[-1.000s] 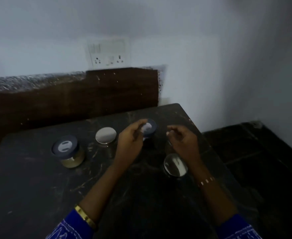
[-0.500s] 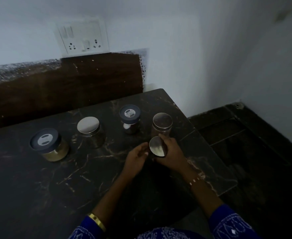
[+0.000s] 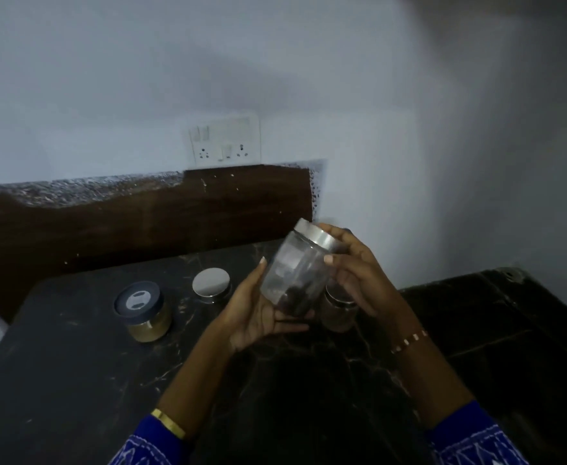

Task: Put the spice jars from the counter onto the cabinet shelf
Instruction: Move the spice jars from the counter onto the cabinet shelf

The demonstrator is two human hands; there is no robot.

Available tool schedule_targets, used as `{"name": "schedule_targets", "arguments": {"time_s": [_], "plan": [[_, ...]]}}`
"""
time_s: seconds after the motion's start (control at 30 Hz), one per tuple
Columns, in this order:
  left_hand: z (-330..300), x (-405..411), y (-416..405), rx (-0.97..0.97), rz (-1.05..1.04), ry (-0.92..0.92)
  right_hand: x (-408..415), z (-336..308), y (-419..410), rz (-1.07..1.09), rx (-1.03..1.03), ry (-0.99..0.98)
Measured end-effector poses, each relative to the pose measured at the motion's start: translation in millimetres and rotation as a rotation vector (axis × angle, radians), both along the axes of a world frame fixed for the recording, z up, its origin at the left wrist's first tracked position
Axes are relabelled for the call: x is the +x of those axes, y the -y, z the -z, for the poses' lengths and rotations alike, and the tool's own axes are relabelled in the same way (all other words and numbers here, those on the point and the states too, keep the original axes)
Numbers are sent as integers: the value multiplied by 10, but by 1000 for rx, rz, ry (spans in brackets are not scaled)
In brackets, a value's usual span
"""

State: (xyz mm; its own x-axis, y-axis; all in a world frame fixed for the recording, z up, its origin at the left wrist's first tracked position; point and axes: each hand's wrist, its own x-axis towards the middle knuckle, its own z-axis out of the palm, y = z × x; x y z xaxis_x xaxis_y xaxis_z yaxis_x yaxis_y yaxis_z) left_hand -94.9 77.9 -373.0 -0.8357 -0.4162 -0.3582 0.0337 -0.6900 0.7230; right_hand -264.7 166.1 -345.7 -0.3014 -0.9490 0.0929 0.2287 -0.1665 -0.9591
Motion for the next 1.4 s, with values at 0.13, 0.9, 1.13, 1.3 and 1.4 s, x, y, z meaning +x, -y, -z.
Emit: {"name": "schedule_targets", "arguments": {"time_s": [0.13,0.9,1.13,1.3,1.4], "plan": [[-108,-39,-15,-156,-153,19,83,-4,186,287,11,-69],[-964,-113,136,-838,-780,-71,429,-676,614,-77,-187,-154],[-1285,-194,247,-882,-783,-127,321,-1029,671,-58,-252,-222],[-1523,-245,291,-916,-783,-177,294,-1255,719,-25,-288,-259],[-1792,-271,381,-1011,-786,-180,283,-1524,773,17,-308,-329]]}}
